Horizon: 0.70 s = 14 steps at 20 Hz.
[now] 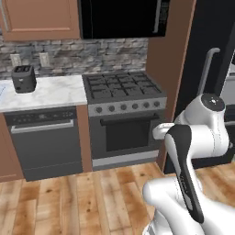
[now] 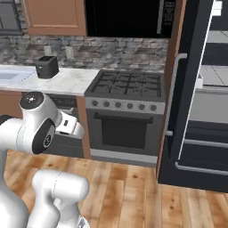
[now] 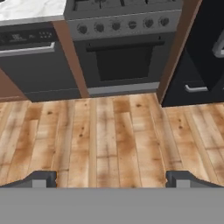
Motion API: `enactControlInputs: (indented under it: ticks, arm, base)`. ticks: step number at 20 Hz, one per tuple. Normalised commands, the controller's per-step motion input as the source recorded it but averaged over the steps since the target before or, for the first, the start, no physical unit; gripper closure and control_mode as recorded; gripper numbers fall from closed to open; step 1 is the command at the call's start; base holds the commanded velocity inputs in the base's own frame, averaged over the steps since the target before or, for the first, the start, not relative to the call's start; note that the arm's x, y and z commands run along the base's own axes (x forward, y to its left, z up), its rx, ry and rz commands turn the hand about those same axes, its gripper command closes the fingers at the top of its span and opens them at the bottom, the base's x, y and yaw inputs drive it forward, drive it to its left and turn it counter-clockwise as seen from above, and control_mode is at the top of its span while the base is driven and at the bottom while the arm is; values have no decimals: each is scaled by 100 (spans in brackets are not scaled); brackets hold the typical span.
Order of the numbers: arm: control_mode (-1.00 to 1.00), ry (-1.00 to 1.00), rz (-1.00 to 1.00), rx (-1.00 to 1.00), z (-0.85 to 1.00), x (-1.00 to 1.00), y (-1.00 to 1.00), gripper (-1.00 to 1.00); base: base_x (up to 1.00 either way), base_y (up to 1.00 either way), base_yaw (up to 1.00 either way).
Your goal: Retrieve the sausage and cheese from the fridge and place them on the cutting board on the counter.
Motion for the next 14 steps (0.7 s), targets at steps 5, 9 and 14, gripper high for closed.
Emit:
enactControlInputs:
  ticks: [5,9,14]
  arm:
    - [100,0,0,0,0,0,0,-100]
    - [100,0,0,0,0,0,0,-100]
    - [100,0,0,0,0,0,0,-100]
  base:
    - [-38,-81,-3]
    - [-22,-83,-5]
    - [-13,-83,-5]
